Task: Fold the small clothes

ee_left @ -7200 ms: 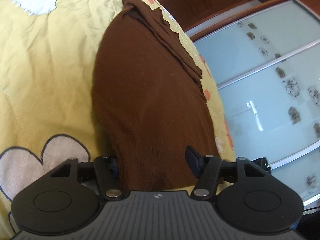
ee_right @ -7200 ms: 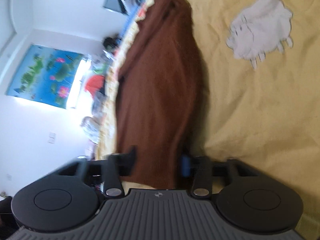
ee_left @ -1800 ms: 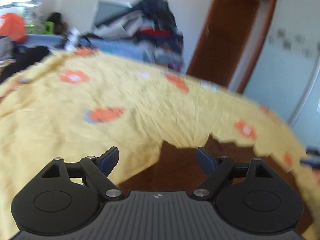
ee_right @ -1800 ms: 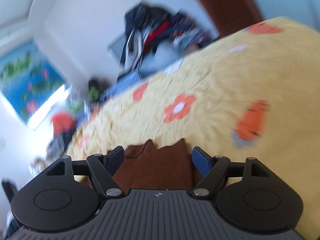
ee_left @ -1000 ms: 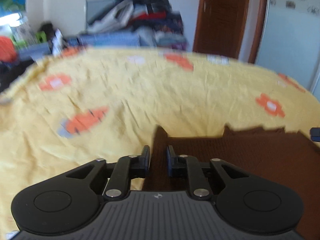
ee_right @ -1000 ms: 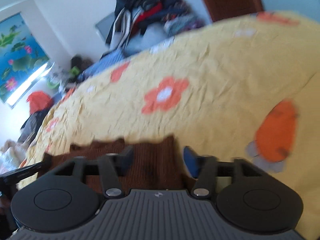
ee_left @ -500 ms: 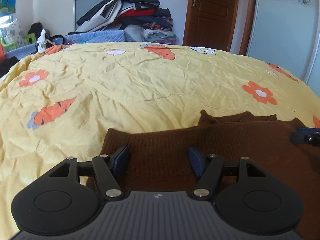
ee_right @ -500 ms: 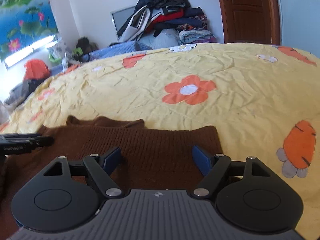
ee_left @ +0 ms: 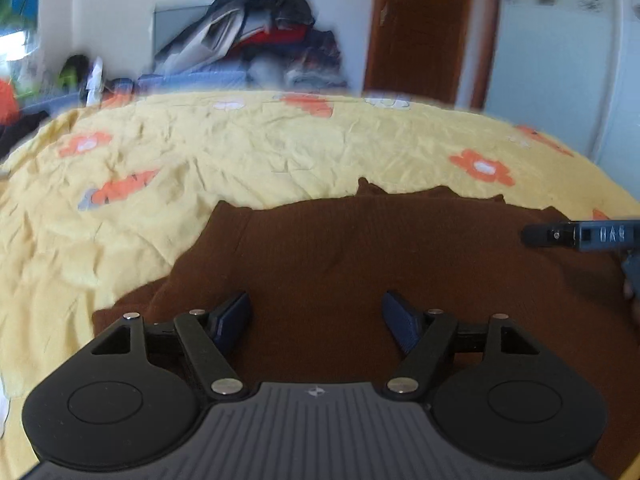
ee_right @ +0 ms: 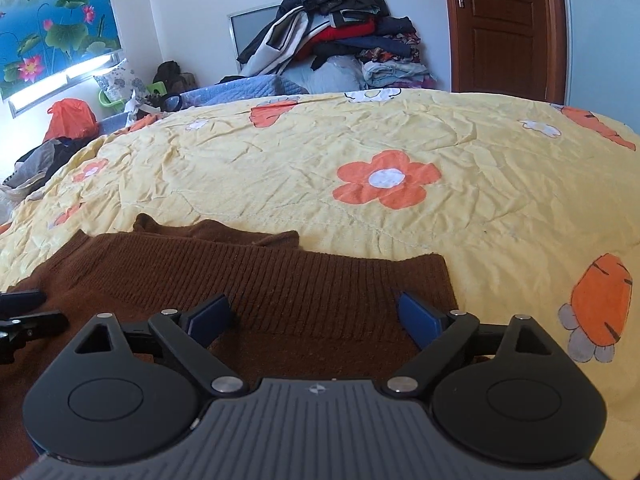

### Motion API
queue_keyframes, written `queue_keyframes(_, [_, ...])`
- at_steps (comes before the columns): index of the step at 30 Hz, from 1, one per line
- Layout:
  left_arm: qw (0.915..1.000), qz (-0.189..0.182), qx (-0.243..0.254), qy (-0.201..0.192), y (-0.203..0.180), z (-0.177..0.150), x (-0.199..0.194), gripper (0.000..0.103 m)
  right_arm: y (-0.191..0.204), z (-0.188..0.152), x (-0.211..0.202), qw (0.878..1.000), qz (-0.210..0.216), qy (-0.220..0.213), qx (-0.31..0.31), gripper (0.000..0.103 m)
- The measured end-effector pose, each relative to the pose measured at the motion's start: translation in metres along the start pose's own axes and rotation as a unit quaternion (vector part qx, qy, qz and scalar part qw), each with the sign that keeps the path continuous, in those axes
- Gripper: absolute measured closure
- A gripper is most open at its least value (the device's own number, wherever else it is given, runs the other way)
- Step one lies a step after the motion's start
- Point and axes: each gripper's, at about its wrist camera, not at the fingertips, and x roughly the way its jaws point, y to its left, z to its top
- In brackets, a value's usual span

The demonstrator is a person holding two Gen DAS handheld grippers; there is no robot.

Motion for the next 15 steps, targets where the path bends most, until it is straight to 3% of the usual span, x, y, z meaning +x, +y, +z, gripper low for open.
queue_keyframes(2, [0.9999, -0.004, -0.012, 0.003, 0.002, 0.003, -0.001, 0.031, 0.000, 0.000, 0.000, 1.000, 0.001, 0.000, 0.000, 0.011])
queue_keyframes(4, [0.9999, 0.014, -0.007, 0.003, -0.006, 0.003, -0.007, 0.030, -0.001, 0.000, -0.001, 1.000, 0.002, -0.001, 0.003, 0.011])
queue_keyframes(8, [0.9989, -0.005, -0.046, 0.005, -0.011, 0.000, -0.023, 0.009, -0.001, -0.001, -0.002, 1.000, 0.007, -0.004, 0.010, 0.011])
queue_keyframes(9, [0.9990, -0.002, -0.044, 0.000, -0.011, -0.004, -0.023, 0.008, -0.001, -0.001, -0.002, 1.000, 0.007, -0.004, 0.010, 0.010])
queue_keyframes(12, [0.9983, 0.056, -0.003, -0.017, -0.024, -0.017, -0.030, 0.008, -0.002, -0.001, -0.002, 1.000, 0.007, -0.004, 0.011, 0.010])
queue_keyframes(15, [0.9992, 0.035, 0.014, -0.010, -0.023, -0.029, -0.043, 0.008, -0.002, -0.002, -0.003, 1.000, 0.009, -0.005, 0.013, 0.009])
